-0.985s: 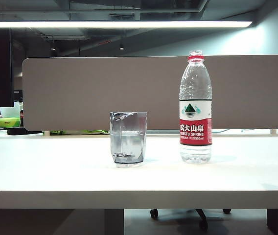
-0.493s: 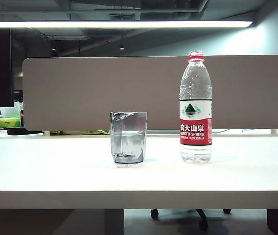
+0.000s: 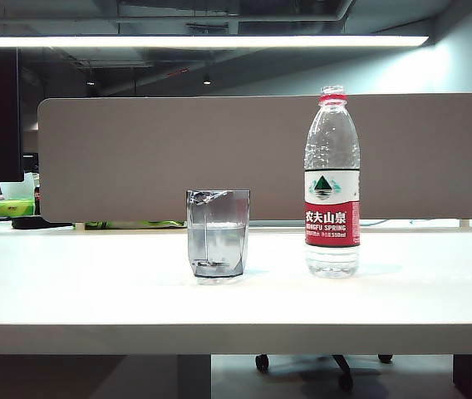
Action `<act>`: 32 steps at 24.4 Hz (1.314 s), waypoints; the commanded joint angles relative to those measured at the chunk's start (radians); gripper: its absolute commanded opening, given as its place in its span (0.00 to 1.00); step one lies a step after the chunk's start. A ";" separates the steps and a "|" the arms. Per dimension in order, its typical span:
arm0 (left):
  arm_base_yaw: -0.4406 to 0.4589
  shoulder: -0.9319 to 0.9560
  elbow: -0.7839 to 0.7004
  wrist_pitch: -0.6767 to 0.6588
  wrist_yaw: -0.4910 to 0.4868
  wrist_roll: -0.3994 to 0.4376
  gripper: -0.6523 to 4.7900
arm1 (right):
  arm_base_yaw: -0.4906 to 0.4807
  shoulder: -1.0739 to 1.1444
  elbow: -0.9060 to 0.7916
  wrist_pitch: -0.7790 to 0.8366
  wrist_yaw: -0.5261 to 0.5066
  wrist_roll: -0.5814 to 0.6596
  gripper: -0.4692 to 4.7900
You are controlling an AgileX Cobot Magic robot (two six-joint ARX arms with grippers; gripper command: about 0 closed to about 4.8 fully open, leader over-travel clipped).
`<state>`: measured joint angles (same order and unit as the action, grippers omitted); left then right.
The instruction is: Pick up the mineral water bottle on the table and pour water into the mug until it's half full.
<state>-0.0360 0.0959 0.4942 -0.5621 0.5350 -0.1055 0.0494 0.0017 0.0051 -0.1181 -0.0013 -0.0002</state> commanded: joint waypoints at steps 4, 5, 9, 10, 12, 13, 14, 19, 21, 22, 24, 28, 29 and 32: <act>-0.001 0.001 0.001 0.009 0.003 0.001 0.16 | 0.000 -0.002 -0.003 0.017 0.000 0.000 0.08; -0.001 0.001 0.001 0.010 0.003 0.001 0.16 | 0.000 -0.002 -0.003 0.017 0.000 0.000 0.08; -0.001 0.001 0.001 0.010 0.003 0.001 0.16 | 0.000 -0.002 -0.003 0.017 0.000 0.000 0.08; -0.001 0.001 0.001 0.010 0.003 0.001 0.16 | 0.000 -0.002 -0.003 0.017 0.000 0.000 0.08; -0.001 0.001 0.001 0.010 0.003 0.006 0.16 | 0.000 -0.002 -0.003 0.017 0.000 0.000 0.08; -0.001 0.000 -0.004 0.032 -0.021 0.087 0.16 | 0.000 -0.002 -0.003 0.017 0.000 0.000 0.08; -0.001 -0.009 -0.022 0.071 -0.064 0.149 0.16 | 0.000 -0.002 -0.003 0.017 0.000 0.000 0.08; 0.010 -0.089 -0.229 0.448 -0.377 0.149 0.16 | 0.000 -0.002 -0.003 0.017 0.000 0.000 0.08; 0.012 -0.089 -0.282 0.520 -0.451 0.139 0.16 | 0.000 -0.002 -0.003 0.015 0.000 0.000 0.08; 0.013 -0.089 -0.311 0.552 -0.488 0.137 0.16 | 0.000 -0.002 -0.003 0.017 0.000 0.000 0.08; 0.013 -0.089 -0.359 0.604 -0.537 0.129 0.16 | 0.001 0.000 -0.003 0.011 0.001 0.000 0.08; 0.013 -0.089 -0.460 0.665 -0.539 0.122 0.16 | 0.001 -0.002 -0.003 0.010 0.000 0.000 0.08; 0.013 -0.089 -0.479 0.670 -0.539 0.114 0.16 | 0.001 -0.002 -0.003 0.010 0.000 0.000 0.08; 0.013 -0.089 -0.486 0.576 -0.541 0.106 0.16 | 0.001 -0.002 -0.003 0.010 0.000 0.000 0.08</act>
<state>-0.0231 0.0082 0.0025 0.0319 -0.0013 0.0063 0.0498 0.0017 0.0051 -0.1200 -0.0021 -0.0006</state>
